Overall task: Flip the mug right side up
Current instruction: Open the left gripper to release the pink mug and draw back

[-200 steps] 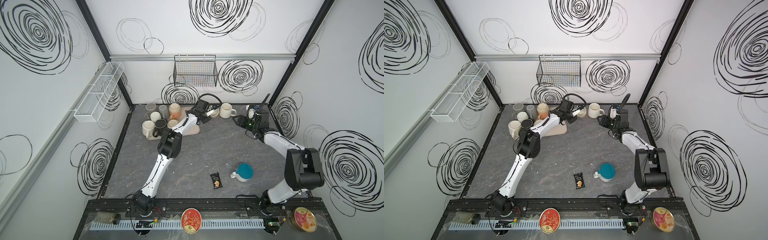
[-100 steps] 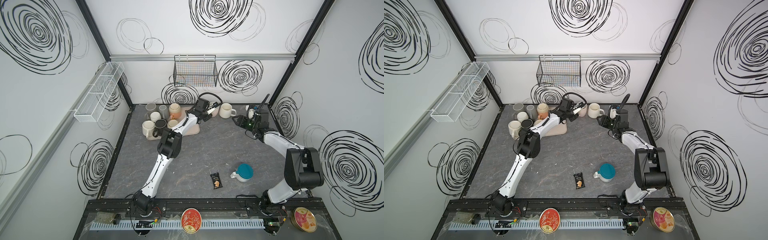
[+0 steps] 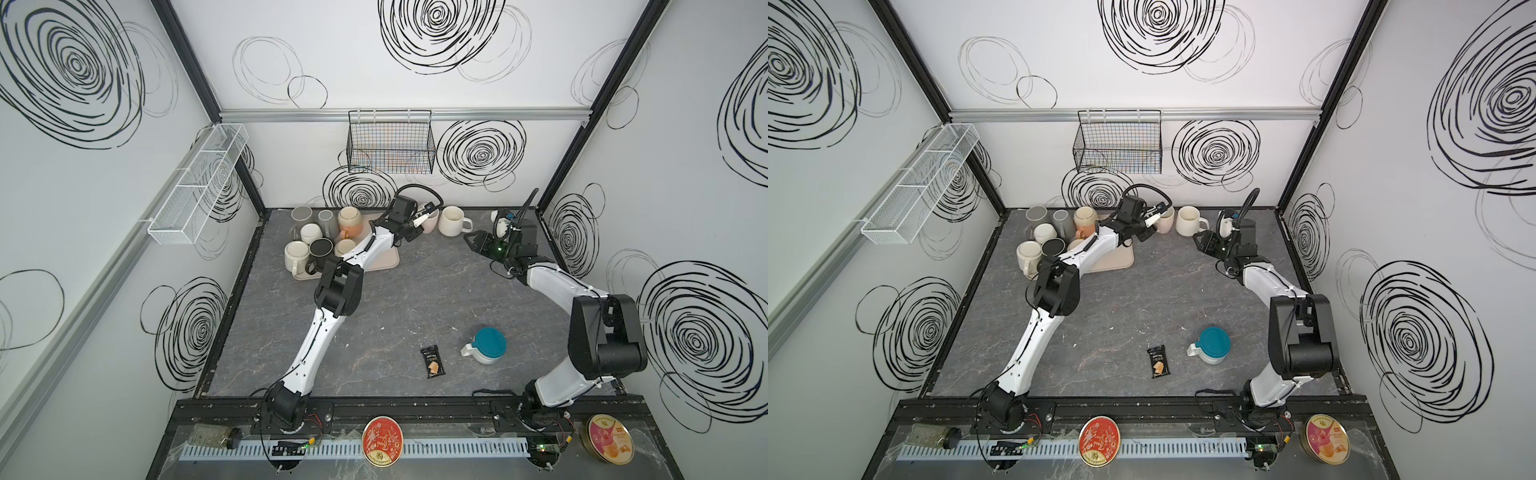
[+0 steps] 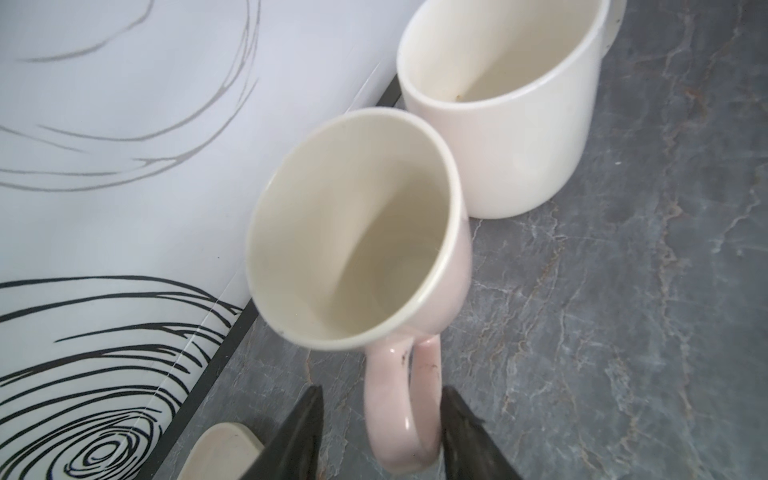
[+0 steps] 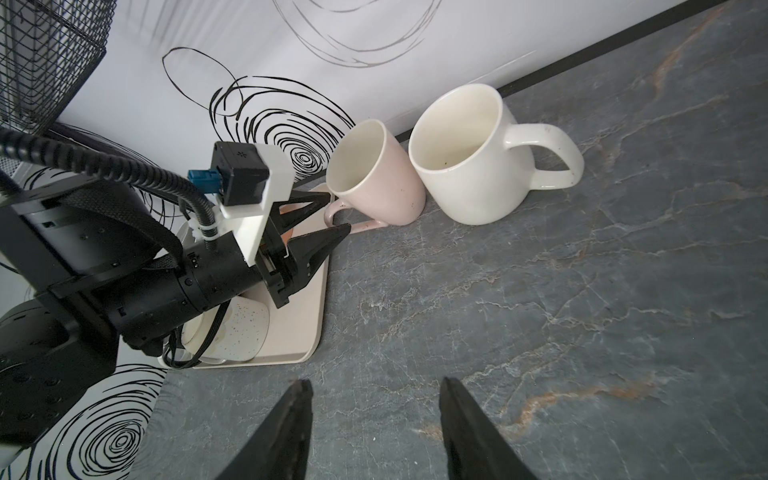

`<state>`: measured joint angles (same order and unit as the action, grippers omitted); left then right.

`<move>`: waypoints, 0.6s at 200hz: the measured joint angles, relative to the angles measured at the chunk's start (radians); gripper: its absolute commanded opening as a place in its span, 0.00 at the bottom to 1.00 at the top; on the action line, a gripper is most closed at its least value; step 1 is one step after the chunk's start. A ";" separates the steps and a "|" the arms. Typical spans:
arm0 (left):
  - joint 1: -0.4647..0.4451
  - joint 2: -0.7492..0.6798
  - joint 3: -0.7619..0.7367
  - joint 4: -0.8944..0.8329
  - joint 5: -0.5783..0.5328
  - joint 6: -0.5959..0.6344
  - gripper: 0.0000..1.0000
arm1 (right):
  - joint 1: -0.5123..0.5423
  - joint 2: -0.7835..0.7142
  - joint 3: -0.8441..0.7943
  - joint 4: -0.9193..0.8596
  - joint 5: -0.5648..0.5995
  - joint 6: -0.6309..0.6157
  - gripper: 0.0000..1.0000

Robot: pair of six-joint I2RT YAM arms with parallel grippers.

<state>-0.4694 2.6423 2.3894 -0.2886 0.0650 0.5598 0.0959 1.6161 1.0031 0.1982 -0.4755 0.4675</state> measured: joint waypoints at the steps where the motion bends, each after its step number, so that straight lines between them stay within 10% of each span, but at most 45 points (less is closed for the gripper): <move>1: 0.001 0.000 0.000 0.001 0.000 0.000 0.53 | 0.000 0.000 0.000 0.000 0.000 0.000 0.53; 120: 0.040 0.000 -0.014 0.077 -0.038 -0.071 0.62 | 0.022 0.018 0.034 -0.005 -0.002 0.003 0.53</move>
<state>-0.4290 2.6423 2.3756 -0.2111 0.0273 0.4885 0.1181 1.6341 1.0367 0.1928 -0.4770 0.4706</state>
